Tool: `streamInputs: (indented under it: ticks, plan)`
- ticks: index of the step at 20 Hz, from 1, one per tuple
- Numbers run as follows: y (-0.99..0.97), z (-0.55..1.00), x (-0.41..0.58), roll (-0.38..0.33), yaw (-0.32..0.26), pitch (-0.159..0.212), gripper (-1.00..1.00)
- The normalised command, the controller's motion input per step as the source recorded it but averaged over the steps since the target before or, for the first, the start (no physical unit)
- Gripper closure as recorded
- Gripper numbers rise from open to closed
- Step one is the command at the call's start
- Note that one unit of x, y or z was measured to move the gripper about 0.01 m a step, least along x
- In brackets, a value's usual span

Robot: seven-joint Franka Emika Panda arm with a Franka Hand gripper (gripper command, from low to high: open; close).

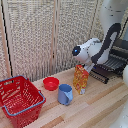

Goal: Extend the gripper towards the oven tray handle. Grasp the handle and carefully pull the tray out of the oven. Move the gripper above the red bowl. Grab the red bowl gently. Lift the bowl and place it onto the oven tray.

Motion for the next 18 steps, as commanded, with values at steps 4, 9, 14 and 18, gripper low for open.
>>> streamInputs:
  ticks: [4,9,14,18]
  plan:
    - [0.13,0.48,0.204,0.144,0.058,0.009,-1.00]
    - [0.16,0.65,0.351,0.069,-0.018,-0.022,-1.00]
    - [0.25,0.64,0.381,0.059,-0.084,-0.091,-1.00]
    - [0.40,0.57,0.298,0.015,-0.148,-0.121,-1.00]
